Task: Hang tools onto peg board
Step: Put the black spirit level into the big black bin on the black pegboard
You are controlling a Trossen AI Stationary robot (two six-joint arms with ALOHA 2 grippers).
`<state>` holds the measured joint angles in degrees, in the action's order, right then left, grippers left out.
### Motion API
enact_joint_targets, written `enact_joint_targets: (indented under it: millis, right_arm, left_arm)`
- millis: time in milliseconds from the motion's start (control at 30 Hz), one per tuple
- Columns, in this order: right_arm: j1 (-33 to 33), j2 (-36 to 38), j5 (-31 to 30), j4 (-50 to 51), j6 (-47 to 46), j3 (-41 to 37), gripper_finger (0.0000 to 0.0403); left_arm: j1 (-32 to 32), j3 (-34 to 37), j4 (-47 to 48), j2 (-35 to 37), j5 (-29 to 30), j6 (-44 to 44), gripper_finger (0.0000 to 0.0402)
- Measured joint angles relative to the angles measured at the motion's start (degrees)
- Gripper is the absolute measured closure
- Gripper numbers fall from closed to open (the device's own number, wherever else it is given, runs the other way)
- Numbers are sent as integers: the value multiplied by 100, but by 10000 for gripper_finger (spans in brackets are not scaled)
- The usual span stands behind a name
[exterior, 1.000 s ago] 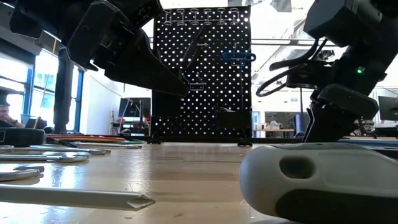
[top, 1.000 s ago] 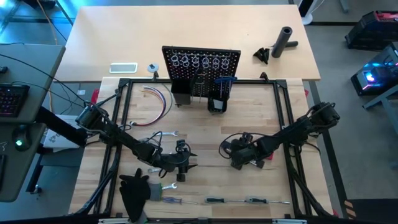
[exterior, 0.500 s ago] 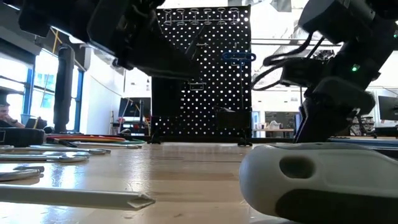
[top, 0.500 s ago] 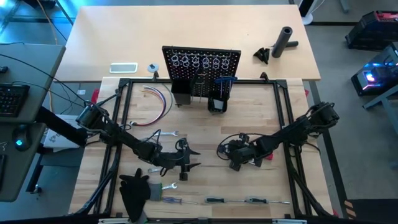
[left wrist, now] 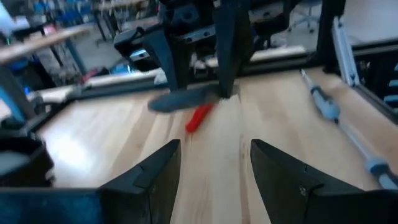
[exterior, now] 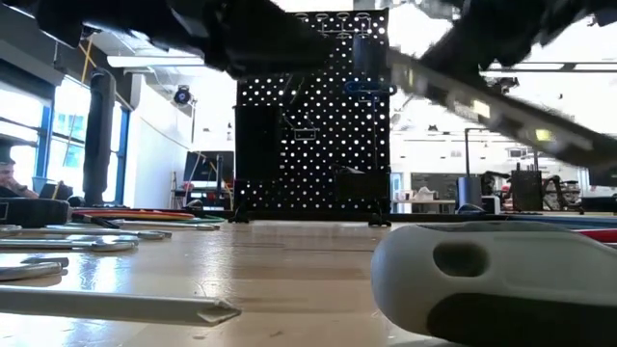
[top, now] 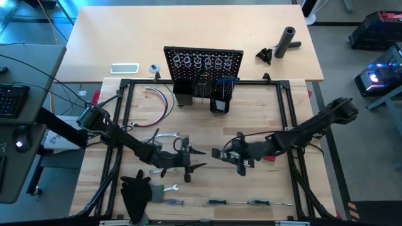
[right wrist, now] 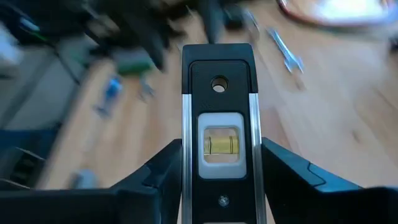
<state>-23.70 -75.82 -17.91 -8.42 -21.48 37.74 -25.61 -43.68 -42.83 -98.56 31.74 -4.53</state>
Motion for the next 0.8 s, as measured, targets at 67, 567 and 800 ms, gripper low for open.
enact_joint_targets:
  millis: [67, 567, 800]
  right_arm:
    - [-36, 167, 183, -230, 216, 1, 235]
    - [-69, 342, 1820, -2022, 1266, 10, 235]
    - [-68, 315, 2049, -2242, 1268, 12, 235]
  left_arm:
    - [-11, 0, -276, 0, -89, -191, 213]
    - [118, -2, -2398, 0, -1669, -1468, 213]
    - [422, -128, -2696, 0, -2512, -1436, 213]
